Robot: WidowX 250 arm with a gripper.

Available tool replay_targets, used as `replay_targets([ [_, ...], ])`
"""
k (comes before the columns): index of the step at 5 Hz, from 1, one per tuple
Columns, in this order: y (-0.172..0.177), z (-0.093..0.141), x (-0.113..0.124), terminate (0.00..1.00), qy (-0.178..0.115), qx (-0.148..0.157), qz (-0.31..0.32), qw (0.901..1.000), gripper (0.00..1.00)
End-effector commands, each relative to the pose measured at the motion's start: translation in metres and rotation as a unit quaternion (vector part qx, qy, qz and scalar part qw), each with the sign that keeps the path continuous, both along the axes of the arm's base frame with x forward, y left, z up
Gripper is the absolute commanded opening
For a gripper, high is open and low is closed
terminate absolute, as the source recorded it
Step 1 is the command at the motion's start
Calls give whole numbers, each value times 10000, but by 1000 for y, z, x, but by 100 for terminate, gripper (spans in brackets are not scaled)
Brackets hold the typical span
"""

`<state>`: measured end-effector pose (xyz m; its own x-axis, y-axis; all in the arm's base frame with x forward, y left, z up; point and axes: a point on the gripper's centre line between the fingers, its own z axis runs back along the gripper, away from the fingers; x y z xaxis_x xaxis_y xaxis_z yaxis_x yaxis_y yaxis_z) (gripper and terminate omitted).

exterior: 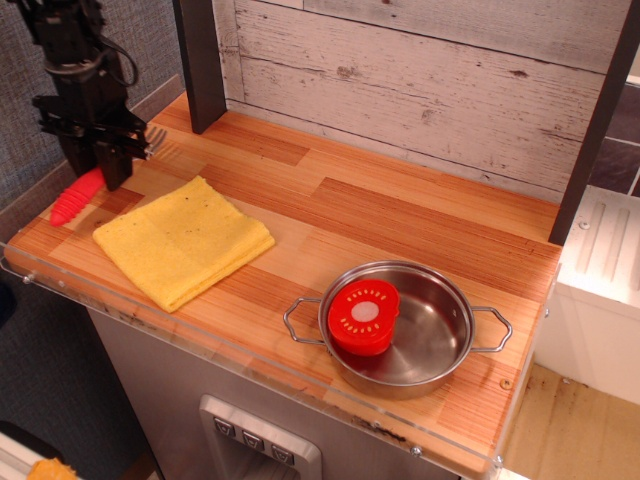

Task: Put the fork to the left of the napkin.

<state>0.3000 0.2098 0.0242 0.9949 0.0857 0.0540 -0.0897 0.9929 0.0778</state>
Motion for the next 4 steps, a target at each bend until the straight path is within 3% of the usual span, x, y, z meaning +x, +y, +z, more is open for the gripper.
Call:
replay_targets([
  [1, 1, -9, 4, 0, 73, 181, -149, 9997, 100],
  [2, -1, 0, 4, 0, 31, 212, -211, 9995, 100],
  [4, -16, 73, -8, 0, -390, 78, 40, 9992, 100],
])
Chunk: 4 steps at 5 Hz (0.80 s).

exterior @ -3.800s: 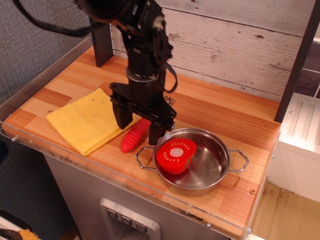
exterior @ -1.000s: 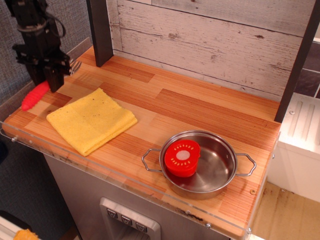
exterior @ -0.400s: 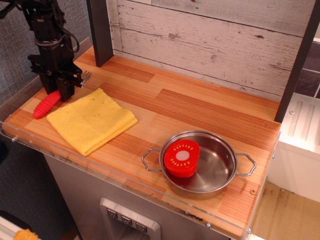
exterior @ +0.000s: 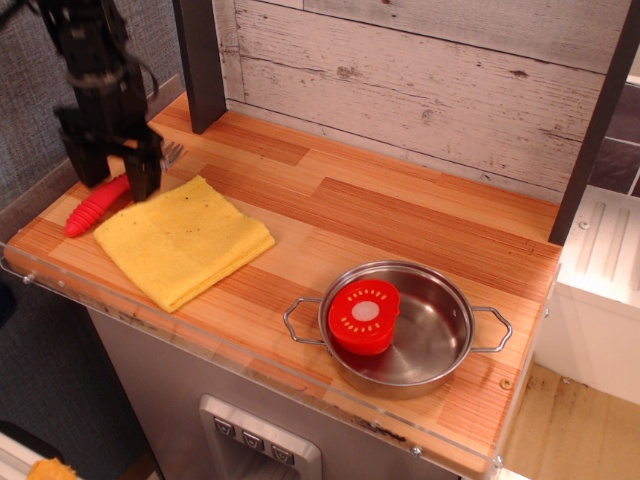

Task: Put the fork to the left of the napkin.

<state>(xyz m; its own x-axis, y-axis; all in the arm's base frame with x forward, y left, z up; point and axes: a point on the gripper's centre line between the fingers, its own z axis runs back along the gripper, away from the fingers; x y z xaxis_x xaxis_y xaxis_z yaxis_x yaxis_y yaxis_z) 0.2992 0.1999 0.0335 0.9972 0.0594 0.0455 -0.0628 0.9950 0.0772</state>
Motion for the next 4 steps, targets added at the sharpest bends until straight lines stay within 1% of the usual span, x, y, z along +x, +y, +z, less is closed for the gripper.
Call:
replay_targets([
  [1, -38, 93, -16, 0, -486, -353, 250, 9979, 100],
  [2, -77, 96, -16, 0, -441, -515, -74, 9977, 100],
  [3, -103, 89, -19, 0, -299, -403, -258, 9984, 100],
  [4, -110, 84, -24, 0, -292, -299, -394, 9983, 100],
])
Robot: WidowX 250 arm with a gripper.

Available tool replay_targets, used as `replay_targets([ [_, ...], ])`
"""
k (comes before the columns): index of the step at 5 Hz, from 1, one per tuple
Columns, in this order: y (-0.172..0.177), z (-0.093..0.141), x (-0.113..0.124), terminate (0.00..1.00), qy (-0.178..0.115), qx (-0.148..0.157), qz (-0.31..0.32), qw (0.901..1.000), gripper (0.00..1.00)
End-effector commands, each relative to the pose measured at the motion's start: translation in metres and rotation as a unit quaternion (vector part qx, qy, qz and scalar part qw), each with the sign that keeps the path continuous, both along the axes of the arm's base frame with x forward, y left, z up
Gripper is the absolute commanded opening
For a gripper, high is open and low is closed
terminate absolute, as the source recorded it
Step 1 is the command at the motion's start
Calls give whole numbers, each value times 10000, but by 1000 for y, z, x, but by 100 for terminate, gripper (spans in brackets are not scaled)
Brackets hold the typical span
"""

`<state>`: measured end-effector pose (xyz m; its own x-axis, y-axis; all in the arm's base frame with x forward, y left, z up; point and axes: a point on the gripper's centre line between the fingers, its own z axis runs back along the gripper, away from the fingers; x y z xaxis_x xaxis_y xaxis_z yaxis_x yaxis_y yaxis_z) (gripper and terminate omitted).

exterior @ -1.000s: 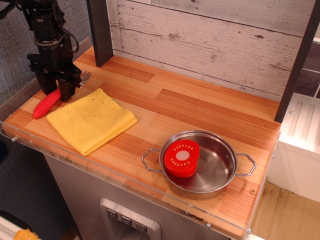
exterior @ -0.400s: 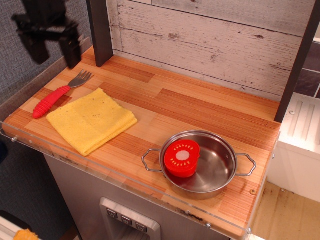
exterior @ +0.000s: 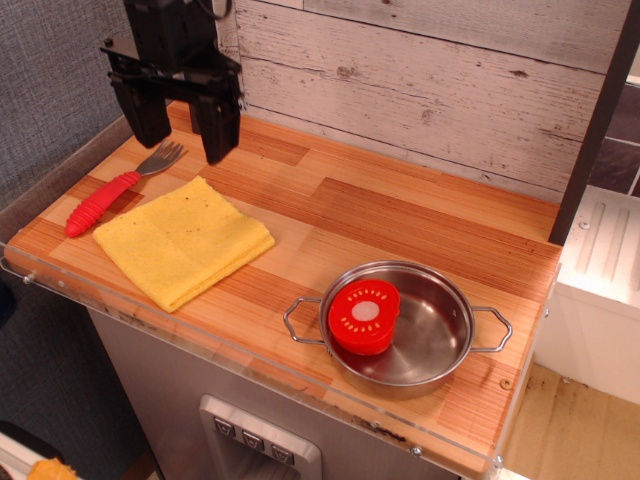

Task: Put the fork to the left of the napkin.

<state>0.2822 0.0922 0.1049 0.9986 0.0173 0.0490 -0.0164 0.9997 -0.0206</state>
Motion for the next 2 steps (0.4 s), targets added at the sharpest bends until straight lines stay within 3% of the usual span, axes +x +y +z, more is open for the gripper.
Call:
replay_targets([
  [1, -2, 12, -7, 0, -268, 183, -147, 9994, 100],
  [2, -2, 12, -7, 100, -268, 183, -147, 9994, 100],
])
